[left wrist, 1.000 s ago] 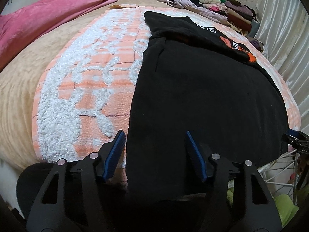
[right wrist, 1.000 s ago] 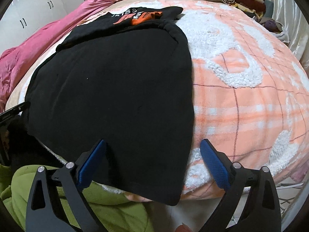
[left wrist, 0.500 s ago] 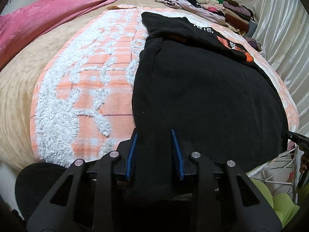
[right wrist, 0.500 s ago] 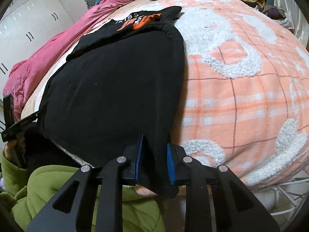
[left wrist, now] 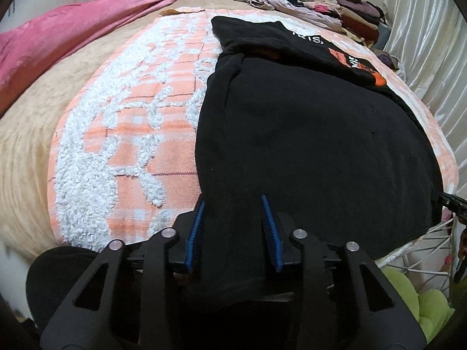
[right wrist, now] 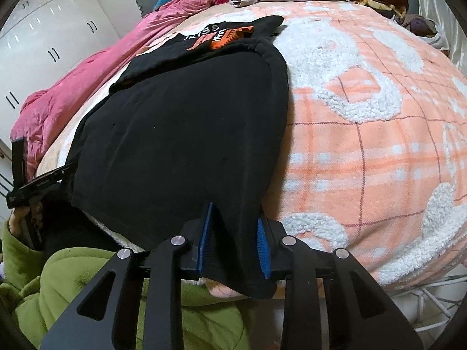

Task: Fold small clothes
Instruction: 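Grasp the black shirt hem with both tools, then lift the hem with both tools and fold it toward the collar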

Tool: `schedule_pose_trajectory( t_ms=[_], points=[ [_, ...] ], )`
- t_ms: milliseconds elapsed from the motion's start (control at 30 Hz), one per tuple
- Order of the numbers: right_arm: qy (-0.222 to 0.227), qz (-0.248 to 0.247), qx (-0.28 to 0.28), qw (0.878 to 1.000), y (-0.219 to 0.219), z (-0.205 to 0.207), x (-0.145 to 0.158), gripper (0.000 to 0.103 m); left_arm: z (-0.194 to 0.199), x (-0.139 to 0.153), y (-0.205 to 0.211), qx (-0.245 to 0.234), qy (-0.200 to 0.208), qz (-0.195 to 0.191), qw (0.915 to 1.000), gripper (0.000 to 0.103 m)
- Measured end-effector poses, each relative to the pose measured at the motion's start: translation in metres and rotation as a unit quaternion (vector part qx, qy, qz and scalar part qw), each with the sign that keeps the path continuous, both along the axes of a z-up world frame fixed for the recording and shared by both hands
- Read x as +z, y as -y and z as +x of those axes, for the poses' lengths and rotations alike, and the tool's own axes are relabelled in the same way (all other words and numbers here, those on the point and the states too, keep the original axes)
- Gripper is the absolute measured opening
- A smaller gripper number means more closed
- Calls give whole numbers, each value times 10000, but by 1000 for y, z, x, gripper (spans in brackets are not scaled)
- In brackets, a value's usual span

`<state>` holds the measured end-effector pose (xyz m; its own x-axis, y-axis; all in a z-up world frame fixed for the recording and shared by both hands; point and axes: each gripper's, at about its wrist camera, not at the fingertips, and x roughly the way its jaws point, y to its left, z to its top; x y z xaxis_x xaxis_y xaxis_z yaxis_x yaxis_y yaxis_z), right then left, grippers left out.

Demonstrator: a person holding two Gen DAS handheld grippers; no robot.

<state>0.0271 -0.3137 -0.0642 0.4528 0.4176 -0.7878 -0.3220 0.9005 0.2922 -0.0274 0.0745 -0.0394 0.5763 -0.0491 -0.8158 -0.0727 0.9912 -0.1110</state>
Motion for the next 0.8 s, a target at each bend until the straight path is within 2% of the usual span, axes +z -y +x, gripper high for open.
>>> schedule_pose_trajectory(
  t_ms=[100, 200, 400, 667, 800],
  points=[
    [27, 1, -12, 10000, 2, 0, 5, 16, 0, 3, 6, -75, 38, 76, 9999, 9],
    [58, 137, 23, 9999, 6, 1, 13, 11, 0, 6, 12, -129, 89, 167, 9997, 7],
    [258, 239, 156, 9993, 4, 1, 28, 10, -3, 17, 2, 2, 293, -304, 9991, 6],
    [620, 641, 163, 9959, 9, 13, 54, 10, 3, 41, -2, -45, 586, -865, 9945, 5],
    [878, 798, 49, 9929, 12, 24, 68, 7, 15, 54, -3, -63, 704, -949, 9930, 5]
  ],
)
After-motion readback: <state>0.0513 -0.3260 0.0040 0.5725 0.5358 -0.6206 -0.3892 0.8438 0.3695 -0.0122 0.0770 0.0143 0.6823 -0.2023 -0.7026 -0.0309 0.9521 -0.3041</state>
